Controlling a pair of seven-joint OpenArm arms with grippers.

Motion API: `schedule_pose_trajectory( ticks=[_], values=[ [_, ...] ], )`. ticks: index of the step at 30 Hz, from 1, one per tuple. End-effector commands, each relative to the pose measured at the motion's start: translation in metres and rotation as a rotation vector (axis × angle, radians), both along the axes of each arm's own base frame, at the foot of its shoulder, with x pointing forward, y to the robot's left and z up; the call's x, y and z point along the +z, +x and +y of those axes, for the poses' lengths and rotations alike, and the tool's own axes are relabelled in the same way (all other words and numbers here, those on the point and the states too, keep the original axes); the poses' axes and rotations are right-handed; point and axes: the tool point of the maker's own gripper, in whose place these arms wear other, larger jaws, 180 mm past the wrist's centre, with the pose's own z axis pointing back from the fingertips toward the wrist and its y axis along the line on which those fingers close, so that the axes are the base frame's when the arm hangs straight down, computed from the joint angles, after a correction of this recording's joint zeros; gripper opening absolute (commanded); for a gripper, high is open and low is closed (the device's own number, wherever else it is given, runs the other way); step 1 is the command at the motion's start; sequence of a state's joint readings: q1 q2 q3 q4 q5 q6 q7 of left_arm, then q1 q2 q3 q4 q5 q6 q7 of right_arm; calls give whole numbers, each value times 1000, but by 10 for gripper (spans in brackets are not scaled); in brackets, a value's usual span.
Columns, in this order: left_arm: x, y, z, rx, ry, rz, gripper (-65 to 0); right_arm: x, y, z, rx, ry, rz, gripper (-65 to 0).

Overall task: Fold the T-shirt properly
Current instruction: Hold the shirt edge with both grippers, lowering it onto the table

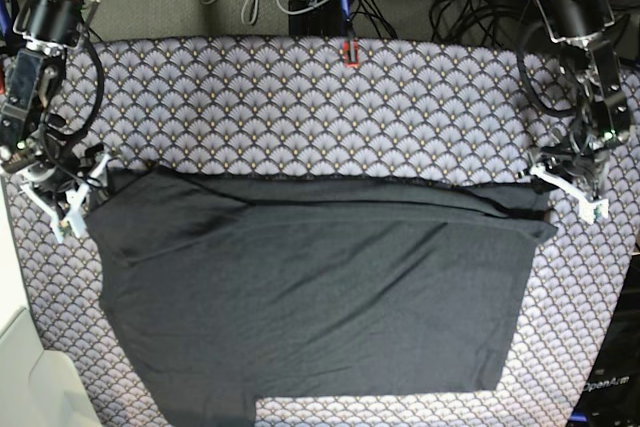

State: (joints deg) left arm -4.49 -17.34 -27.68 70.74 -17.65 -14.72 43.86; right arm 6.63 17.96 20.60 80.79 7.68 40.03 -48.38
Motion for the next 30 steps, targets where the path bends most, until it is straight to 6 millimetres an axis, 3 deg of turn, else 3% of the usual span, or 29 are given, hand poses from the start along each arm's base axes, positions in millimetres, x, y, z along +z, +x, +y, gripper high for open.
schedule_pose_trajectory(
  ticks=[1, 10, 16, 21, 30],
  values=[
    [22, 16, 11, 11, 25, -65, -344, 18, 12, -6, 2, -12, -60, -318],
    [40, 34, 13, 16, 25, -114, -343, 19, 14, -4, 6, -12, -64, -318],
    [42, 39, 11, 17, 18, -121, -343, 19, 14, -4, 6, -12, -62, -318],
    [26, 44, 14, 47, -27, -87, -343, 20, 14, -5, 6, -14, -64, -318],
    [20, 44, 14, 52, -24, -104, -342, 20, 15, -5, 7, -13, -63, -318]
  ],
)
